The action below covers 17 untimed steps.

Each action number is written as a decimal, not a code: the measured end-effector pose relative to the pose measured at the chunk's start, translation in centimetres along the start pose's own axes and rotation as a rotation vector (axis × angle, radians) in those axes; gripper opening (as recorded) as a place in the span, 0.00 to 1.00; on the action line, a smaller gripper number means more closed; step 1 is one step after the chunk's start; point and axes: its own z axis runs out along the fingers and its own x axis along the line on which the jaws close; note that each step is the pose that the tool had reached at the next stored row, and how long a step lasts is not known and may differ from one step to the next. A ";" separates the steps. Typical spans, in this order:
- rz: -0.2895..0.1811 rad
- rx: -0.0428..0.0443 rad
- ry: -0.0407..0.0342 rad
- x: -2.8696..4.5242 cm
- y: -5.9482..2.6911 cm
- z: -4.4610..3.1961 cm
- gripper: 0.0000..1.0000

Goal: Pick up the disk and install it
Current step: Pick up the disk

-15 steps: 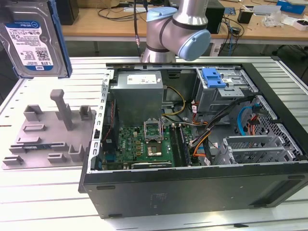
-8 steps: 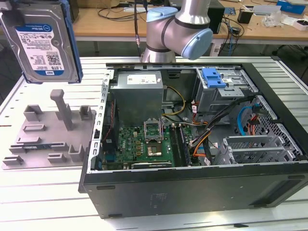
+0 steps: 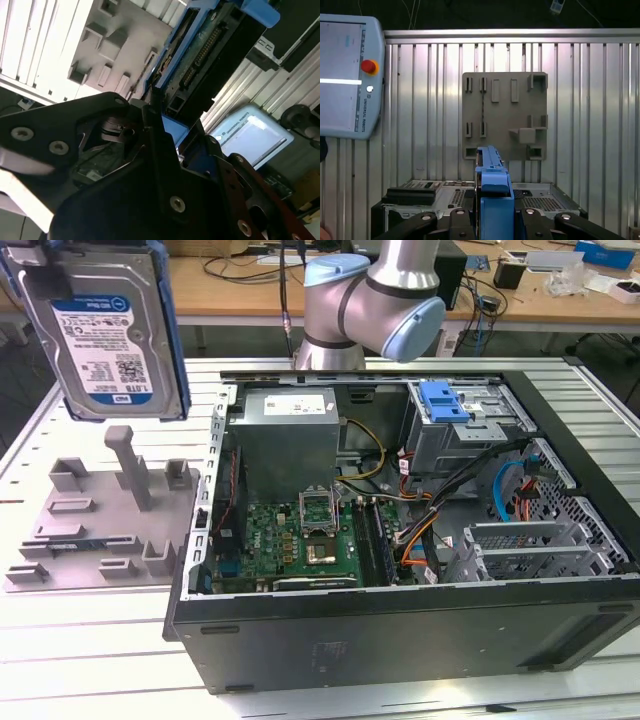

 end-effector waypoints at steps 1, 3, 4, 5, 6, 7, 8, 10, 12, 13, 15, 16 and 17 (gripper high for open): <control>0.000 -0.0006 0.0000 0.31 -0.46 -0.04 0.37; 0.000 -0.0021 -0.0001 0.99 -1.48 -0.12 0.37; 0.000 -0.0028 -0.0001 1.35 -2.00 -0.16 0.37; 0.000 -0.0037 0.0000 1.67 -2.52 -0.21 0.37; 0.000 -0.0041 -0.0001 1.88 -2.86 -0.22 0.37; 0.000 -0.0048 -0.0001 2.18 -3.37 -0.25 0.37; 0.000 -0.0053 -0.0001 2.40 -3.74 -0.28 0.37; 0.000 -0.0065 -0.0001 2.88 -4.56 -0.32 0.37; 0.000 -0.0076 -0.0001 3.32 -5.32 -0.37 0.37; 0.000 -0.0083 -0.0001 3.58 -5.75 -0.39 0.37; 0.000 -0.0098 -0.0001 4.16 -6.76 -0.45 0.37; 0.000 -0.0103 -0.0001 4.37 -7.11 -0.46 0.37; -0.001 -0.0110 -0.0001 4.67 -7.63 -0.49 0.37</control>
